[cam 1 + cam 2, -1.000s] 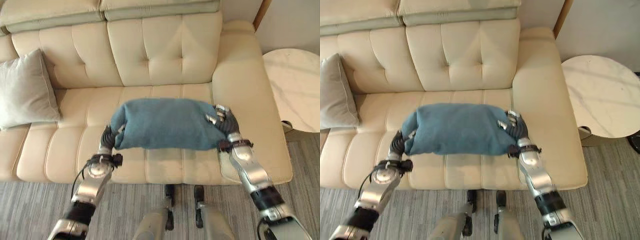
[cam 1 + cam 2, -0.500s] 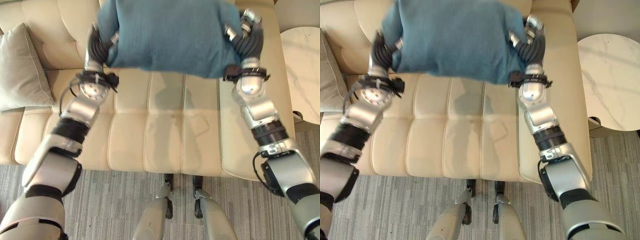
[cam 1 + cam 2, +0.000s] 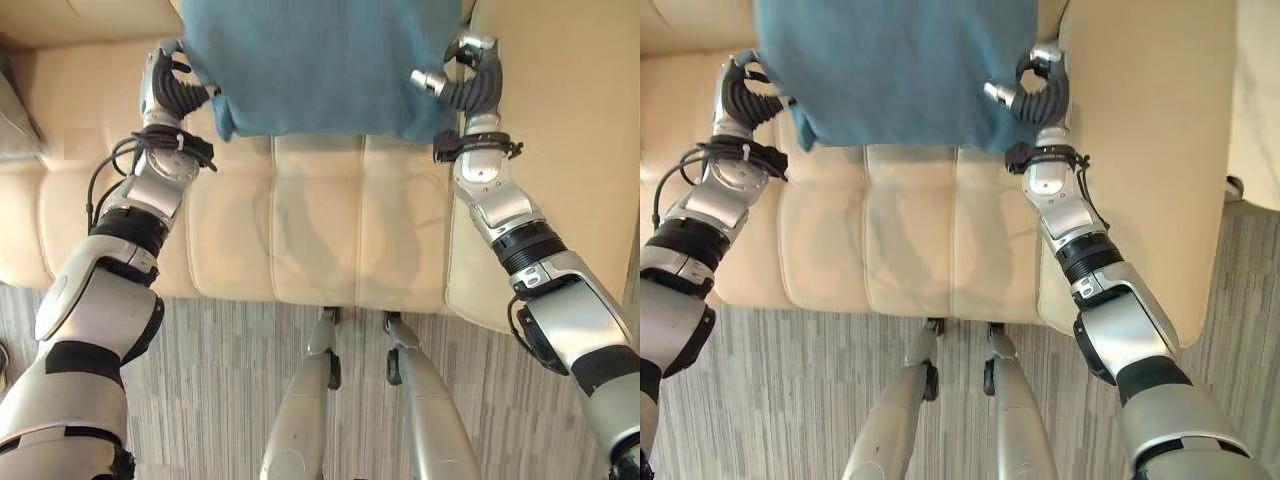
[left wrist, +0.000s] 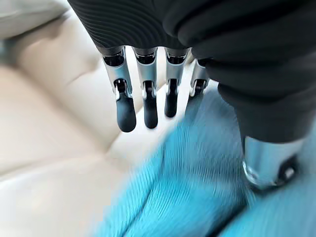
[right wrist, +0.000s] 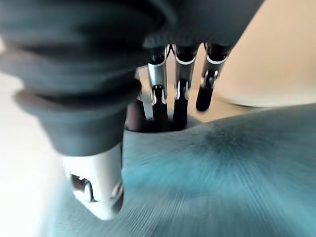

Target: Pick up all the scattered cushions and arrange them neatly on the sofa.

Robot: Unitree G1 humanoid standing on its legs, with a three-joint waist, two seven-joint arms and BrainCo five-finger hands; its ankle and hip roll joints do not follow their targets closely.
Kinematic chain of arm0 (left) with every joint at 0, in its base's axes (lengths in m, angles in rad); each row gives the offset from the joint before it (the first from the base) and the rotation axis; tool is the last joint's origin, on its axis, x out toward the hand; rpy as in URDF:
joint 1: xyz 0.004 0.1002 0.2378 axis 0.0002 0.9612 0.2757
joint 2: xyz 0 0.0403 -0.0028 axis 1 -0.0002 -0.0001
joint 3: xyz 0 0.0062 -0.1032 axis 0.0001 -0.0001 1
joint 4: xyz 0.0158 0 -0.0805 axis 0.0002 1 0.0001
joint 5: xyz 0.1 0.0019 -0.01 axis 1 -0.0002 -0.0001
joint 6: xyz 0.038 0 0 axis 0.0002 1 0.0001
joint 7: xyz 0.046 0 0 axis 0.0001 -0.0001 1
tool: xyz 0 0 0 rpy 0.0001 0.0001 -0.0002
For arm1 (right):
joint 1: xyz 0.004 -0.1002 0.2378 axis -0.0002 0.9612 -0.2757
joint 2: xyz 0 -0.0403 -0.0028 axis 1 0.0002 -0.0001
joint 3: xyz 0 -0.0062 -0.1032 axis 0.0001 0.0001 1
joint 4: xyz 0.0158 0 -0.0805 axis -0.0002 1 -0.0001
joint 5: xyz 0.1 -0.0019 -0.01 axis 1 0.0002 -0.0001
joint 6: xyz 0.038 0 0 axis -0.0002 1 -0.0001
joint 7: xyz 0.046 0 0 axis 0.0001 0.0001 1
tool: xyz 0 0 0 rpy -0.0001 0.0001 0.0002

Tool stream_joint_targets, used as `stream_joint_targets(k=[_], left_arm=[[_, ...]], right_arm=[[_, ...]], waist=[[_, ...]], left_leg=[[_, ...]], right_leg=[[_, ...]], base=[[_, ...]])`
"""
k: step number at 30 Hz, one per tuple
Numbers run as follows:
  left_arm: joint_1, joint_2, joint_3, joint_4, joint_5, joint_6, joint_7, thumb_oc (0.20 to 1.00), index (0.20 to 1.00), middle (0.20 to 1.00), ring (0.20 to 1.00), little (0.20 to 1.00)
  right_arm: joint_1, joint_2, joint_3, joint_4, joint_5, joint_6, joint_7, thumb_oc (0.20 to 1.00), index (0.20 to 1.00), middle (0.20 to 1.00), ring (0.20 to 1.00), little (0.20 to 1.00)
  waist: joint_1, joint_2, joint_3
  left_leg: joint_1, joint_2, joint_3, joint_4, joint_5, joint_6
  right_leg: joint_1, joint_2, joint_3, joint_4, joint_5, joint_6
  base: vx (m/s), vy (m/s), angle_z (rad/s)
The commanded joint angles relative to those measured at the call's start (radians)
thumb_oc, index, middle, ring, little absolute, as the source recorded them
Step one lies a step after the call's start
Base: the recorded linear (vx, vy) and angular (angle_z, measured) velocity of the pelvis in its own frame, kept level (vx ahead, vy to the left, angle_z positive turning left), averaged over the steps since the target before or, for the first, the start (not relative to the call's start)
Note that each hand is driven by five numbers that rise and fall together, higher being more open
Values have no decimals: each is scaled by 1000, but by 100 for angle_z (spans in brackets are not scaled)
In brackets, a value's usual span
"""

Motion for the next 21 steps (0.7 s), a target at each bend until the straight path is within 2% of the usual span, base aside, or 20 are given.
stream_joint_targets(k=[1,4,8,12,13,14,15,18,19,21], left_arm=[[-21,-44,113,-10,-26,-26,-7,1000,1000,1000,1000,1000],[42,-68,156,12,-57,-24,-28,1000,1000,1000,1000,1000],[73,-60,185,0,-88,-34,-44,1000,1000,1000,1000,1000],[197,31,263,-246,-78,-88,-37,1000,1000,1000,1000,1000],[203,30,266,-251,-77,-86,-37,1000,1000,1000,1000,1000],[338,53,363,-412,-94,-117,-56,1000,1000,1000,1000,1000],[344,53,367,-417,-92,-116,-56,1000,1000,1000,1000,1000],[529,43,474,-560,-168,-147,-141,1000,1000,1000,1000,1000],[531,43,475,-561,-167,-146,-141,1000,1000,1000,1000,1000],[710,5,544,-639,-187,-145,-219,1000,1000,1000,1000,1000]], right_arm=[[-9,57,-14,-31,66,-29,62,1000,1000,1000,1000,1000],[32,59,-19,-6,83,-20,82,1000,1000,1000,1000,1000],[54,42,-23,-8,97,-18,98,1000,1000,1000,1000,1000],[169,-46,-80,-150,75,-19,133,1000,1000,1000,1000,1000],[172,-46,-79,-153,74,-17,132,1000,1000,1000,1000,1000],[285,-91,-140,-295,40,-25,168,1000,1000,1000,1000,1000],[288,-91,-140,-298,40,-23,168,1000,1000,1000,1000,1000],[438,-139,-201,-457,11,-32,231,1000,1000,1000,1000,1000],[439,-138,-200,-458,11,-31,231,1000,1000,1000,1000,1000],[605,-162,-267,-577,-29,-35,302,1000,1000,1000,1000,1000]], waist=[[-4,-47,-26],[-12,-65,-16],[-18,-78,-13],[-14,-84,-22],[-15,-84,-22],[-4,-87,-37],[-5,-87,-37],[1,-90,-52],[0,-90,-53],[0,-96,-74]], left_leg=[[47,-75,57,-28,-114,-76],[27,-68,59,-28,-110,-79],[21,-67,57,-28,-107,-81],[56,-66,54,-28,-114,-84],[57,-66,54,-28,-114,-84],[115,-65,55,-28,-130,-82],[113,-65,55,-28,-126,-82],[203,-63,64,-28,-155,-74],[203,-63,64,-28,-155,-74],[299,-57,76,-22,-186,-61]], right_leg=[[131,-27,25,-395,130,96],[112,-23,24,-401,135,95],[109,-18,25,-407,139,94],[142,-14,17,-404,129,93],[144,-14,17,-405,129,93],[192,-12,11,-389,103,87],[191,-13,11,-389,107,87],[270,-21,6,-373,80,85],[270,-21,6,-373,80,85],[366,-32,7,-361,49,82]], base=[[-42,-16,15],[-28,-22,-14],[-7,-4,1],[-17,-15,-1],[3,-21,-4],[-1,-14,-8],[24,-23,-20],[24,3,-12],[0,0,0],[87,26,-2]])
